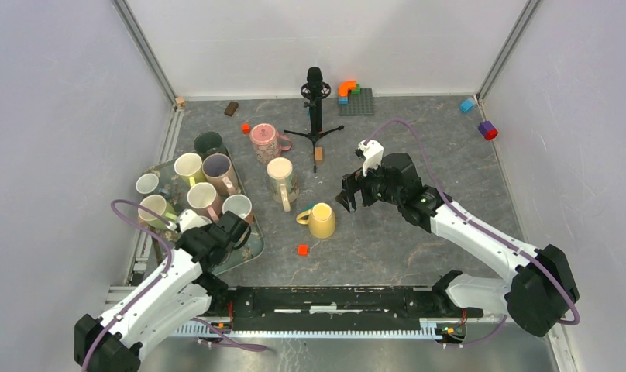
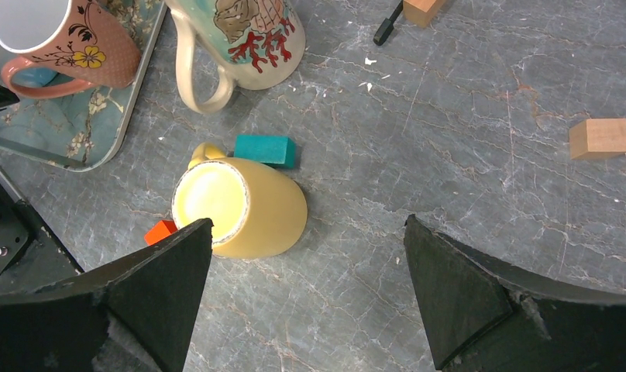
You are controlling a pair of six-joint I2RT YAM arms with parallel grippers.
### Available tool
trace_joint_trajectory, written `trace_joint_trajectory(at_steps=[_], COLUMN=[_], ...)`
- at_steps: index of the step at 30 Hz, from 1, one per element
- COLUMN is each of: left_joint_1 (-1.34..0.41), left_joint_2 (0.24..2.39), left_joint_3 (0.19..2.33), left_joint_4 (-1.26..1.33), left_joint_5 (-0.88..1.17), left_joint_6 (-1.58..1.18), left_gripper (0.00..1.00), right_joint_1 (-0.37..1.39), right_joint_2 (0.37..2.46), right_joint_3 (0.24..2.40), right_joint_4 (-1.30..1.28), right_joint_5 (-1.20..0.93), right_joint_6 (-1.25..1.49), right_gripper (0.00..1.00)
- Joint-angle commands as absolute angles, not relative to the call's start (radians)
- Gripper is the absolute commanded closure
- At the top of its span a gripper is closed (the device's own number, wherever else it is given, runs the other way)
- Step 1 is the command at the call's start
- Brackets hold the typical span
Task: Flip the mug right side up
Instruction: Place the cup on the tray.
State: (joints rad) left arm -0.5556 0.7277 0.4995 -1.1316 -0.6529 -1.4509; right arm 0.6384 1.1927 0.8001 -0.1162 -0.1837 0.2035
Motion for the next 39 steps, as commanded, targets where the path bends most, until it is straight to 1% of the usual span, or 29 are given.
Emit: trace_joint_trajectory(at_steps=[1, 9, 14, 17, 20, 24, 25, 32, 35, 39], left_joint_1=[-0.549, -0.548, -0.548, -0.548, -0.548, -0.549, -0.548, -0.548, -0.549, -0.549], left_joint_2=[0.728, 0.727, 0.711, 0.698, 0.689, 0.685, 0.683, 0.641, 0.641, 0.698], left_joint_3=[0.501, 0.504, 0.538, 0.567, 0.602, 0.659, 0.673, 0.749, 0.802, 0.890], left_joint_4=[-1.088, -1.086, -1.088, -1.100, -1.121, -1.167, -1.180, -1.220, -1.185, -1.100], left_joint_5=[-0.739, -0.732, -0.723, -0.723, -0.721, -0.730, -0.733, -0.729, -0.696, -0.610], left_joint_6=[-1.509, -1.499, -1.451, -1.421, -1.391, -1.348, -1.339, -1.275, -1.165, -0.973], left_gripper=[0.71, 0.57, 0.39, 0.25, 0.14, 0.02, 0.01, 0.00, 0.00, 0.00], right_joint_1=[0.633, 0.632, 0.633, 0.633, 0.633, 0.632, 0.633, 0.633, 0.633, 0.634], right_joint_2=[1.196, 1.199, 1.198, 1.201, 1.201, 1.200, 1.200, 1.206, 1.204, 1.203], right_joint_3=[0.816, 0.813, 0.810, 0.807, 0.802, 0.802, 0.804, 0.802, 0.801, 0.799], right_joint_4=[-0.092, -0.091, -0.089, -0.086, -0.082, -0.084, -0.083, -0.082, -0.082, -0.085], right_joint_5=[-0.196, -0.197, -0.198, -0.198, -0.197, -0.191, -0.191, -0.191, -0.185, -0.164], right_joint_6=[0.190, 0.190, 0.191, 0.190, 0.190, 0.189, 0.189, 0.187, 0.185, 0.180], right_gripper=[0.02, 0.02, 0.02, 0.02, 0.02, 0.02, 0.02, 0.02, 0.02, 0.02])
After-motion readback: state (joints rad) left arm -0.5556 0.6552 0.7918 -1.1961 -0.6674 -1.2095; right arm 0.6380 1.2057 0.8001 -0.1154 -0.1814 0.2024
